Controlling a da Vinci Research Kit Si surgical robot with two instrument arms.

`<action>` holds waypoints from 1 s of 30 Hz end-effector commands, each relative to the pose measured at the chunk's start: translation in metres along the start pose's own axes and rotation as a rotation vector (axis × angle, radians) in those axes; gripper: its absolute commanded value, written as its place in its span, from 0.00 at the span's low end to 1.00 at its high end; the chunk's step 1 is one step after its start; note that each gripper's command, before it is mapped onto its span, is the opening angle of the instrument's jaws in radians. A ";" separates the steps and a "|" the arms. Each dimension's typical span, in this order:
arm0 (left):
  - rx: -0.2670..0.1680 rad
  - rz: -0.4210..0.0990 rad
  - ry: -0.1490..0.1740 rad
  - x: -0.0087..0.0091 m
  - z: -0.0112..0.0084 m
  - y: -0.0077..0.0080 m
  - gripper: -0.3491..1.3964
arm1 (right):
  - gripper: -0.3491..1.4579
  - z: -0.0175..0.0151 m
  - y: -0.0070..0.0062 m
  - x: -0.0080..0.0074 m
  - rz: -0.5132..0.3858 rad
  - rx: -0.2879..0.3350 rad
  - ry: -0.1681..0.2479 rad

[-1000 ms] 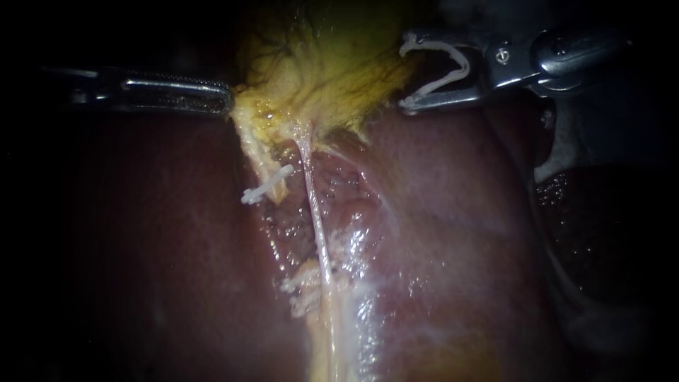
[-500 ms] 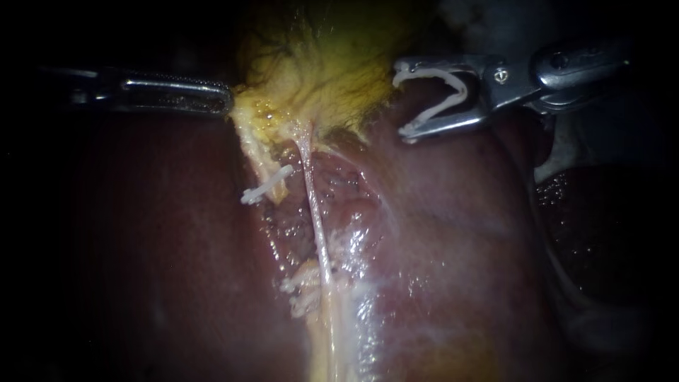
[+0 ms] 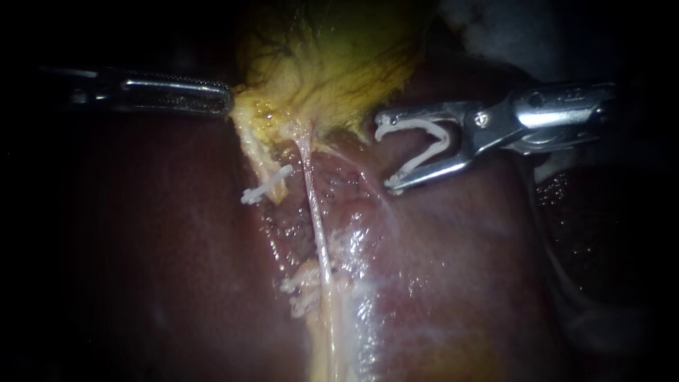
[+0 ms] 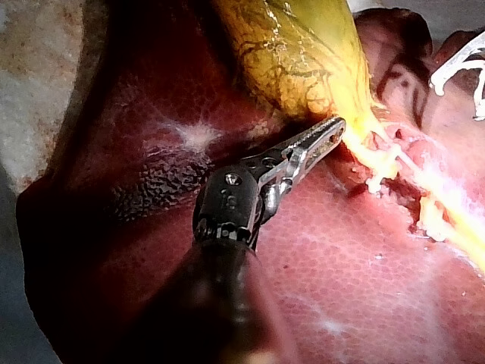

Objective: Clipping first clip right tube

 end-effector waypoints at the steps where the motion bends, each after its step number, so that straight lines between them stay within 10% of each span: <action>1: 0.000 0.000 0.000 0.0000 0.0000 0.0000 0.00 | 0.49 0.0002 -0.0002 -0.0003 0.007 0.006 -0.001; 30: 0.000 0.000 0.000 0.0001 -0.0001 0.0000 0.00 | 0.49 0.0068 -0.0038 -0.0077 0.148 0.119 -0.041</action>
